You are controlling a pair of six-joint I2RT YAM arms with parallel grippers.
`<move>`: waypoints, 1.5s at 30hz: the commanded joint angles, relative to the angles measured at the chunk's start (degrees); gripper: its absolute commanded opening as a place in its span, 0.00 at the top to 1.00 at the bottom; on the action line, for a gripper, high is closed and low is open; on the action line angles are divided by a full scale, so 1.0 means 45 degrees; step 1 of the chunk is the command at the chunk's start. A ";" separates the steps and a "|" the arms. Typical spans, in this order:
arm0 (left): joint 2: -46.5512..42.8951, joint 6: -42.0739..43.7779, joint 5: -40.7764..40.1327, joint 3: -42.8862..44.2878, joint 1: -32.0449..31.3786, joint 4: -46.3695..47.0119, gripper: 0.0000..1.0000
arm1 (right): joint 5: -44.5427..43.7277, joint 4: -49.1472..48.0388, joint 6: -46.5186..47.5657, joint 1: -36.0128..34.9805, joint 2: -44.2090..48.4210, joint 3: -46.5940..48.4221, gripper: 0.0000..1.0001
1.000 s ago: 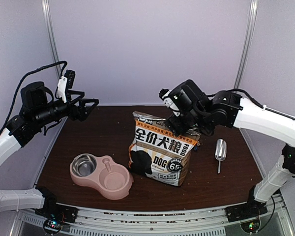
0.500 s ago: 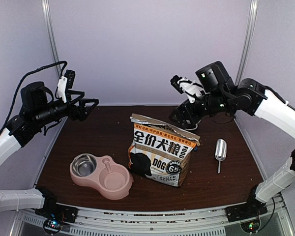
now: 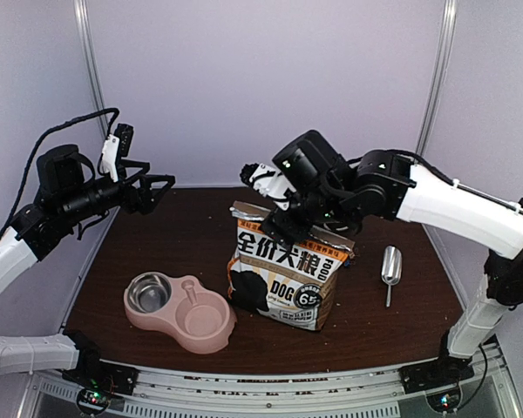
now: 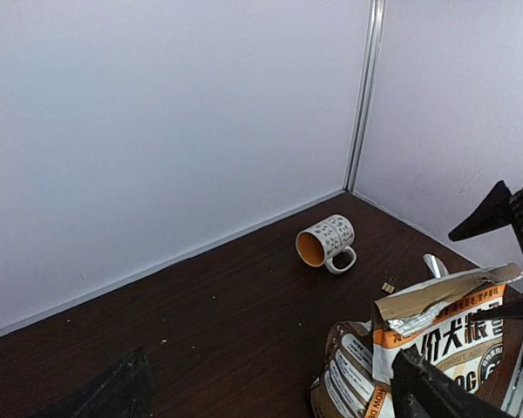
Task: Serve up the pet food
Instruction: Adjust the pet food bag at the center of the board.
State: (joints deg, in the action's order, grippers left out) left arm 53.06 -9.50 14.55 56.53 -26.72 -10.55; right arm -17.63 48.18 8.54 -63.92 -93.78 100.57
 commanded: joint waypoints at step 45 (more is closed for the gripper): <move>0.0942 -0.0004 0.1370 0.0658 -0.0719 -0.0131 0.02 | 0.7499 -0.2739 -1.0627 0.4205 0.1999 0.1833 1.00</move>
State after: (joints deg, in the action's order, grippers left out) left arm 56.36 -9.52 19.11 57.47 -28.67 -11.73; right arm 16.49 60.36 -30.11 -45.17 -96.66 107.48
